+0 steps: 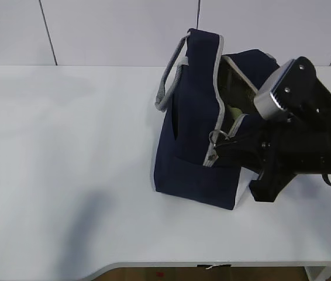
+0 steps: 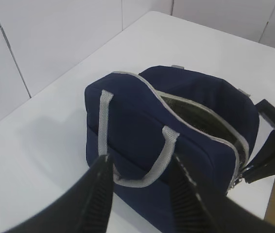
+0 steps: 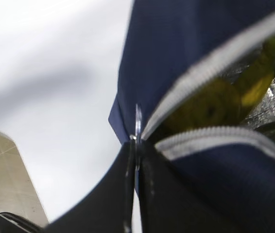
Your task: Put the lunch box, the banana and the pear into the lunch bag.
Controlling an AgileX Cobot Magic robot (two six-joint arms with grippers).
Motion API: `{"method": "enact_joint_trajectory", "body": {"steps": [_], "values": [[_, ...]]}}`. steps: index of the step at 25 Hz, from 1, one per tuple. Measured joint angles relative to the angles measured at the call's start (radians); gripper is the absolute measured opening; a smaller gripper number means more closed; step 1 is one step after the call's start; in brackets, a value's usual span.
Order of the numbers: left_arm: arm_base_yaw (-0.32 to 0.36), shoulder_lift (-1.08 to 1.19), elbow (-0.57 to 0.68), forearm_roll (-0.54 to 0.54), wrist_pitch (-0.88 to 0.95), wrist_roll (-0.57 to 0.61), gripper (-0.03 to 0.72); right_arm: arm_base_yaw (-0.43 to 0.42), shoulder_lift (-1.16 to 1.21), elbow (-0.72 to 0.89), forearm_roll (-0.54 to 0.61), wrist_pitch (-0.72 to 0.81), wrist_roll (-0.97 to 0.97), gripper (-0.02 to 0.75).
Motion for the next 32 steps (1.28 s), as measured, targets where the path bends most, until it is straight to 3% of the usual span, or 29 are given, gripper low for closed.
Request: {"method": "enact_joint_trajectory", "body": {"steps": [19, 32], "values": [[0.0, 0.0, 0.005, 0.025, 0.062, 0.0, 0.298, 0.0, -0.109, 0.003, -0.006, 0.004, 0.015, 0.006], [-0.024, 0.0, 0.14, 0.014, 0.062, 0.002, 0.298, 0.0, -0.118, -0.094, -0.009, 0.006, 0.036, 0.006]]}}
